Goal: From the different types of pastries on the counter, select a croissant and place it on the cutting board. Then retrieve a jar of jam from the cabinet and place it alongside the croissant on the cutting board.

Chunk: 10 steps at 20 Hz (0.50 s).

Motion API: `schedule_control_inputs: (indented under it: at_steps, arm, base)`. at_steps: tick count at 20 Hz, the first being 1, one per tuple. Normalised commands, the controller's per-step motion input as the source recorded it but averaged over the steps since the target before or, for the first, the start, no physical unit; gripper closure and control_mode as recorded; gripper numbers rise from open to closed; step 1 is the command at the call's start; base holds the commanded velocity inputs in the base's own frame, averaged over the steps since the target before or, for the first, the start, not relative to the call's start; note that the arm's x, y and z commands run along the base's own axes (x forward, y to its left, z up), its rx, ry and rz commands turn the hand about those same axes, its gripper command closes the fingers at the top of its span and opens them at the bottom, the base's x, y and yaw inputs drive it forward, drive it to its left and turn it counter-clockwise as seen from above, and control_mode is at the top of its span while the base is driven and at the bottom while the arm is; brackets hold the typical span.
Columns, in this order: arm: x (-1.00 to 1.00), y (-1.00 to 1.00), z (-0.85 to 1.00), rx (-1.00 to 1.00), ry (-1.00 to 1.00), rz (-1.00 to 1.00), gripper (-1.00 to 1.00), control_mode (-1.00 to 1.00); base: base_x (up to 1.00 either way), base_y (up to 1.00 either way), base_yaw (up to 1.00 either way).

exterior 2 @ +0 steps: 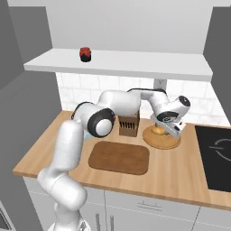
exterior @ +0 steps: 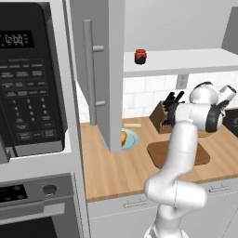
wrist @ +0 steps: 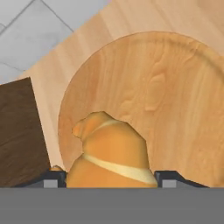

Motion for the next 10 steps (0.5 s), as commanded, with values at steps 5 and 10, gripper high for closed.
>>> schedule_control_inputs:
  at_steps: [5,10]
  arm:
    - [-1.0,0.2,0.1,0.0,-0.26,0.21,1.0,-1.0]
    - [-0.88,0.94,0.01,0.0,-0.12,0.25,1.0,-1.0]
  base:
    - [0.0,0.0,0.0]
    - [0.0,0.0,0.0]
